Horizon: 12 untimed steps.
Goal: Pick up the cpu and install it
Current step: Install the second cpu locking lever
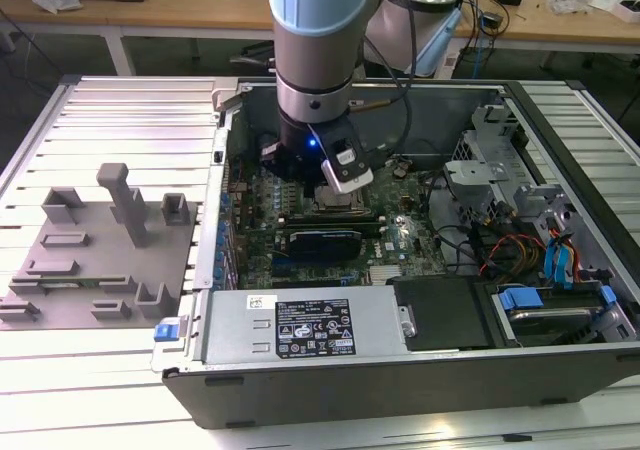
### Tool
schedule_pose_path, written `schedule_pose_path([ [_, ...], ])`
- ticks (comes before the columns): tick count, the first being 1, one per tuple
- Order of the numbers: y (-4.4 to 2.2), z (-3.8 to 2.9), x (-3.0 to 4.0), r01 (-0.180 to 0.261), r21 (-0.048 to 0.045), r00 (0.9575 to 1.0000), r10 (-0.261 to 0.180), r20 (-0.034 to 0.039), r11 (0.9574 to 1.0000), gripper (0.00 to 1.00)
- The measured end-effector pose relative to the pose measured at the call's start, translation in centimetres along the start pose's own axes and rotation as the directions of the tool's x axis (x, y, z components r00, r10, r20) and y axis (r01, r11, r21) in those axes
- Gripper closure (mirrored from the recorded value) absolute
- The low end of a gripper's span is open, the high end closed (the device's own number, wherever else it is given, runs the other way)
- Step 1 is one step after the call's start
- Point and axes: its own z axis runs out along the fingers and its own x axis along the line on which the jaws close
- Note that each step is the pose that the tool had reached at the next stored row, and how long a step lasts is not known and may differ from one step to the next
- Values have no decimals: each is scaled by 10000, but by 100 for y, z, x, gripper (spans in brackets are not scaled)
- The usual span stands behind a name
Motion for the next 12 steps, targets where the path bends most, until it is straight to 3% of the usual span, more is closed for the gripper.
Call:
schedule_pose_path([
  [3,19,4,-32,-17,251,10000,17,18,9997,89],
  [7,37,8,-183,-36,327,10000,35,23,9995,89],
  [8,65,16,-354,-40,333,10000,39,25,9994,89],
  [9,242,48,-384,-31,496,10000,29,32,9988,89],
  [10,260,69,-440,285,622,9996,-285,-10,9977,89],
  [12,260,73,-440,285,622,9996,-285,-10,9977,89],
])
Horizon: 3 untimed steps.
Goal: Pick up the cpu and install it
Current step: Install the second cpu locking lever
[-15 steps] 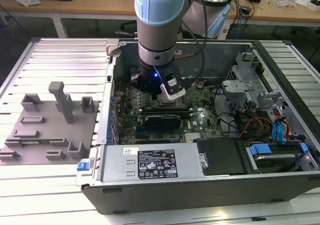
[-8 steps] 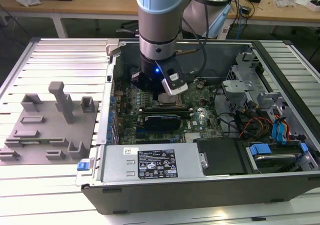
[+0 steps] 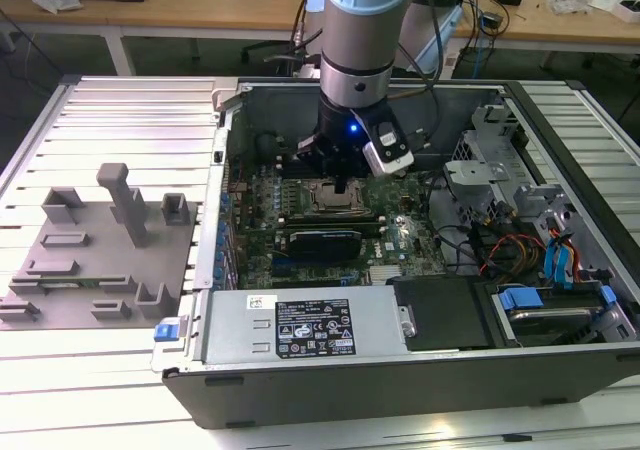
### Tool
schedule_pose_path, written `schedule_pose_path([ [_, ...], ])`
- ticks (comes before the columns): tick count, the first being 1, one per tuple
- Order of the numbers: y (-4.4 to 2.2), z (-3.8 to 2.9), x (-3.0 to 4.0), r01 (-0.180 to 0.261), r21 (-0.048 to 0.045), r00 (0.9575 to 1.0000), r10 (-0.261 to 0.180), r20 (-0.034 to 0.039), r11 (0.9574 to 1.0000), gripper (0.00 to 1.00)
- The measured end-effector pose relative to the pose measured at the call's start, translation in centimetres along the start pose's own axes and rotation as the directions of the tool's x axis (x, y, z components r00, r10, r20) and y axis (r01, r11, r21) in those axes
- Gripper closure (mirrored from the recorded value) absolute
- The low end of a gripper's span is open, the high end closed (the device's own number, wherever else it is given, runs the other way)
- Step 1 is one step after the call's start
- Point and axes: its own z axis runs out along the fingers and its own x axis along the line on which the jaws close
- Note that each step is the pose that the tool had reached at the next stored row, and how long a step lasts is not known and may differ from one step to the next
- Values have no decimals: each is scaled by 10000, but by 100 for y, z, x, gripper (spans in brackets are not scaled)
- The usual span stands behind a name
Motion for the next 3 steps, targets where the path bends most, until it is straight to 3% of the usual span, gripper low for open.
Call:
schedule_pose_path([
  [3,0,2,0,1,0,10000,-1,0,10000,89],
])
